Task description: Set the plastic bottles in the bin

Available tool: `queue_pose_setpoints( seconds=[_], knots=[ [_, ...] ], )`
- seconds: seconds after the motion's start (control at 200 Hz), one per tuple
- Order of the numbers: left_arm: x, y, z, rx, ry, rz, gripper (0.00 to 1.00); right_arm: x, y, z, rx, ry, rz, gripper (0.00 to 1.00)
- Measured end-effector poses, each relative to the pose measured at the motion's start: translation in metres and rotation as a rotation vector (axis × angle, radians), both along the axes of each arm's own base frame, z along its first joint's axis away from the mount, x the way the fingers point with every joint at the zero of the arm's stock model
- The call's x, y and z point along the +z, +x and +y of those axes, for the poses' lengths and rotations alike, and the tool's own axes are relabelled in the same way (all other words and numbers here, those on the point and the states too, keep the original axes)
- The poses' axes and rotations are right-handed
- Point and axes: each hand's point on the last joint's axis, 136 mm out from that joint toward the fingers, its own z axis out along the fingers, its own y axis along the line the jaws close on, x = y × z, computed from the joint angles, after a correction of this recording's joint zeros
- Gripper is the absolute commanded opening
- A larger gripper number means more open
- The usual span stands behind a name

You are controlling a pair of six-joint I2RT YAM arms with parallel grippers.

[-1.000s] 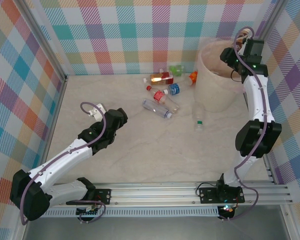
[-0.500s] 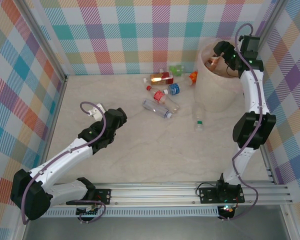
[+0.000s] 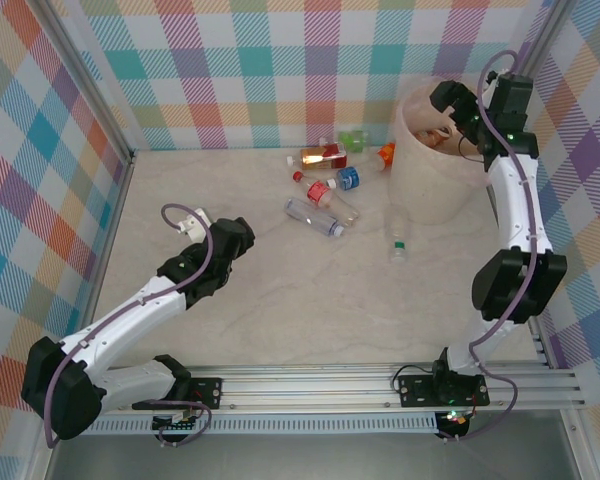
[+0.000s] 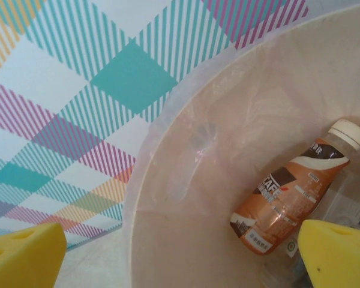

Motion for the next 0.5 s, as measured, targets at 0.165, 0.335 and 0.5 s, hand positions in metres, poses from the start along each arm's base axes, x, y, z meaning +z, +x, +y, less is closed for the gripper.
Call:
queue_pose_setpoints(
  seconds=[0.165,0.335,0.5],
  knots=[
    [-0.011,0.002,-0.004,-0.013,0.007,0.034,1.0,-0.002,-0.02,0.007,0.028,0.011,-0.002,1.0],
    [-0.028,0.005,-0.012,-0.033,0.017,0.088,1.0,-0.002,-0.047,0.018,0.07,0.025,-0.016,1.0],
    [-0.035,0.01,-0.019,-0.05,0.01,0.118,1.0,0.009,-0.079,0.028,0.107,0.03,-0.064,1.0]
  ],
)
